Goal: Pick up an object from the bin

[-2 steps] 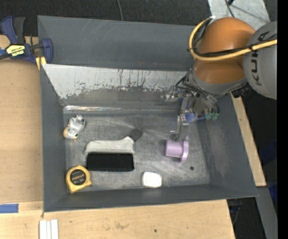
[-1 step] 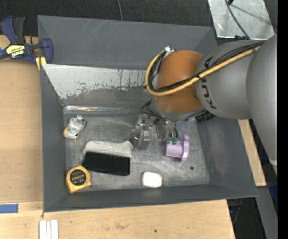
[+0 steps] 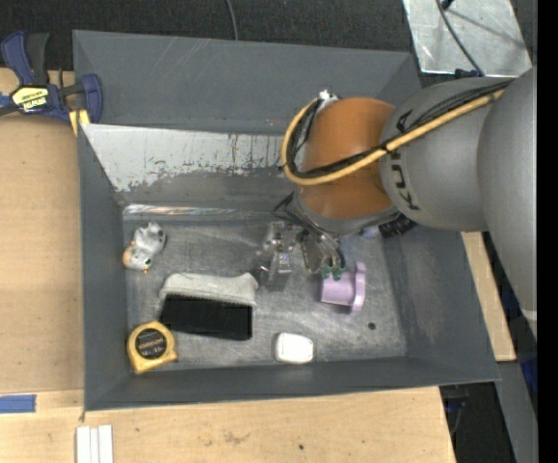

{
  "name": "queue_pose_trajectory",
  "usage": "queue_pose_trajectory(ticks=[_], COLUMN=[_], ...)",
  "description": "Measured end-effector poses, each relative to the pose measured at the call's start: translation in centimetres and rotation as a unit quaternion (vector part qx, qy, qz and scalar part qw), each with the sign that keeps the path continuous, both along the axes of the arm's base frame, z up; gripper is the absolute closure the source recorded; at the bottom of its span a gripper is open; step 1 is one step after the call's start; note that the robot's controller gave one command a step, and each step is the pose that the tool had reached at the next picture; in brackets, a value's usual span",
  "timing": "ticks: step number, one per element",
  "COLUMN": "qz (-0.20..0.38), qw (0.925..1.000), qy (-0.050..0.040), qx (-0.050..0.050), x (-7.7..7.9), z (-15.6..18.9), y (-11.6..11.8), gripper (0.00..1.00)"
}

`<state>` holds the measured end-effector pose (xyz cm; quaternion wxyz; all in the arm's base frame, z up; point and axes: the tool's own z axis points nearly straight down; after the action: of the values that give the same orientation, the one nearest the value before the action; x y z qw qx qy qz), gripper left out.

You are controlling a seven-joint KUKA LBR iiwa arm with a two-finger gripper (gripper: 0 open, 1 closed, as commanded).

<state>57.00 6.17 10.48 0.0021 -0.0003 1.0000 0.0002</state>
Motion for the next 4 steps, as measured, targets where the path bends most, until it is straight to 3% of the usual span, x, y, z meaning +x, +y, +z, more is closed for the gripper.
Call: queue_pose_trajectory(ticks=[1, 2, 3, 4], qz=[-0.008, -0.013, -0.014, -0.014], qw=[1.0000, 0.9999, 0.9999, 0.9999], qy=[0.0048, -0.0037, -0.0029, 0.0041], qx=[0.000, 0.001, 0.000, -0.001], x=[-0.6, 0.1, 0.1, -1.0], z=[4.2, 6.7, 5.9, 10.7], y=[0.0, 0.1, 0.1, 1.0], gripper=[1.00, 1.00, 1.00, 1.00])
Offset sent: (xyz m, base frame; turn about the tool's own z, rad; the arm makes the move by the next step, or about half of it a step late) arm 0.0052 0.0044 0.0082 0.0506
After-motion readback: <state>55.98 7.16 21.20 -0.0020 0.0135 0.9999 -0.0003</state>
